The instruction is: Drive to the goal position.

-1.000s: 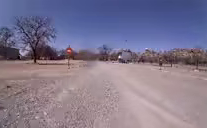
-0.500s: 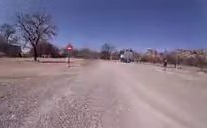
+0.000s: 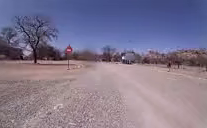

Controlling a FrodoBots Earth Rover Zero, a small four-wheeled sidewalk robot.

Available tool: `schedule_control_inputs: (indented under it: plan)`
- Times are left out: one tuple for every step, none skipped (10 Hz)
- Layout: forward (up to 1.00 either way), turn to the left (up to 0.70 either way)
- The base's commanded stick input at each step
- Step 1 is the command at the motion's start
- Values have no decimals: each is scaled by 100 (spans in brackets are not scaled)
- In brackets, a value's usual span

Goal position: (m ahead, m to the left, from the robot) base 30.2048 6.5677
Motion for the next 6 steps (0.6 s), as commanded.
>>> schedule_control_inputs:
  plan:
    - [100,0]
    - [100,0]
    - [100,0]
    - [100,0]
    - [100,0]
    - [100,0]
